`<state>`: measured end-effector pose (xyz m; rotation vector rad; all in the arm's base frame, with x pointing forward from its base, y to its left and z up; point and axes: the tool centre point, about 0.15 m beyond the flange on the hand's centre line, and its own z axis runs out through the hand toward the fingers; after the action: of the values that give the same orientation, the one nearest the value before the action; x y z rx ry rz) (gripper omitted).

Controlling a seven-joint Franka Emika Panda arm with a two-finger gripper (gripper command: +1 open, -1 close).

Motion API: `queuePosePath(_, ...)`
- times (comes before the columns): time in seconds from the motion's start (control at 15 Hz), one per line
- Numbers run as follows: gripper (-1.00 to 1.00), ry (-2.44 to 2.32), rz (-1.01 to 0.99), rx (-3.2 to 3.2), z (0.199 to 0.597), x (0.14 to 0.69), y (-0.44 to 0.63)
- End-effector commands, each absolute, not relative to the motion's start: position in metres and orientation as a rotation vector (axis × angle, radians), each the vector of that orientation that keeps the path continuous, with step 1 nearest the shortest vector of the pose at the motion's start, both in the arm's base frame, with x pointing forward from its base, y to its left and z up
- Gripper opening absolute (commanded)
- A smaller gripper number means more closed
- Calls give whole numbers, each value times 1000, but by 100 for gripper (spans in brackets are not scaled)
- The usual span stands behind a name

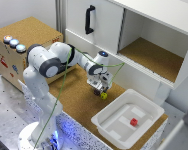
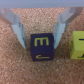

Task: Move to the drawer and place the purple object

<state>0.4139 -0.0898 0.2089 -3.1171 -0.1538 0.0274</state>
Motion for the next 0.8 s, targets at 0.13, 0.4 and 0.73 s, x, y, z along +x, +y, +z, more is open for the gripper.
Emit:
queuePosePath(0.13,-100,-153,-107,-3156,241,412,-85)
queuePosePath(0.4,-100,-310,-279,-3089,298,442,-46)
queuePosePath(0.73,-100,-521,-599,-2970,401,460,8)
